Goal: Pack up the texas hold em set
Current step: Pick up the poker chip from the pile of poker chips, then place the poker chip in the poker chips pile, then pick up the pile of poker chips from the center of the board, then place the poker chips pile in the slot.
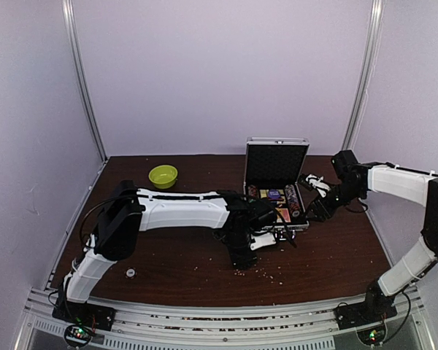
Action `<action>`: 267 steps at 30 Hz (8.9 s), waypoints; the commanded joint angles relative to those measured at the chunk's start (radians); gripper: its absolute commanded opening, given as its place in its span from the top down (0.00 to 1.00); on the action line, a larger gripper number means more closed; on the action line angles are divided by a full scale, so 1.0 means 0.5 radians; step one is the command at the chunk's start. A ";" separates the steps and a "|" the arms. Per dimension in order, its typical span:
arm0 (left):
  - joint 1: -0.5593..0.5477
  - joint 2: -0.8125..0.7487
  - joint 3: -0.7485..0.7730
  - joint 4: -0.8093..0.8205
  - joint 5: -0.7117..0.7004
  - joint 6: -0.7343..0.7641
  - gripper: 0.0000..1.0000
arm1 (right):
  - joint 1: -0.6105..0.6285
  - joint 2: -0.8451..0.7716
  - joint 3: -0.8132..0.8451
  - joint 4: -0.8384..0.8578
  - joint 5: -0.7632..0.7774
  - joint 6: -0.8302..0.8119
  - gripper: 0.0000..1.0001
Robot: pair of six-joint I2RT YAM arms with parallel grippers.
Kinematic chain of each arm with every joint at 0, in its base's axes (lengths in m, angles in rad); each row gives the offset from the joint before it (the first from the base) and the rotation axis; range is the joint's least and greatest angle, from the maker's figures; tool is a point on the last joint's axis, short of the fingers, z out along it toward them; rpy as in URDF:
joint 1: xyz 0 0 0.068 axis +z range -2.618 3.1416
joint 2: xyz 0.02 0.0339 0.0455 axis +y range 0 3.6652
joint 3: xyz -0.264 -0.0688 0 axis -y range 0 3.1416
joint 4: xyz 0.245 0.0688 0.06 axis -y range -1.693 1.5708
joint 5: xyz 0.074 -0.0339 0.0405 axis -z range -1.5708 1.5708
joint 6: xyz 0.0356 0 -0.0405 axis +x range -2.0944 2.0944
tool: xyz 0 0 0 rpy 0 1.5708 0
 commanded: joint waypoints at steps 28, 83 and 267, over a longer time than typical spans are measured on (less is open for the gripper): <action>-0.003 0.145 0.580 0.769 -0.144 0.116 0.68 | -0.226 -0.152 0.048 0.129 0.077 0.149 0.42; -0.004 0.045 0.091 0.177 -0.072 0.083 0.48 | -0.313 -0.113 0.111 -0.071 -0.257 -0.039 0.36; 0.834 -1.177 -1.000 0.978 -0.279 -0.321 0.41 | 0.400 0.681 0.548 -0.100 1.052 -0.289 0.48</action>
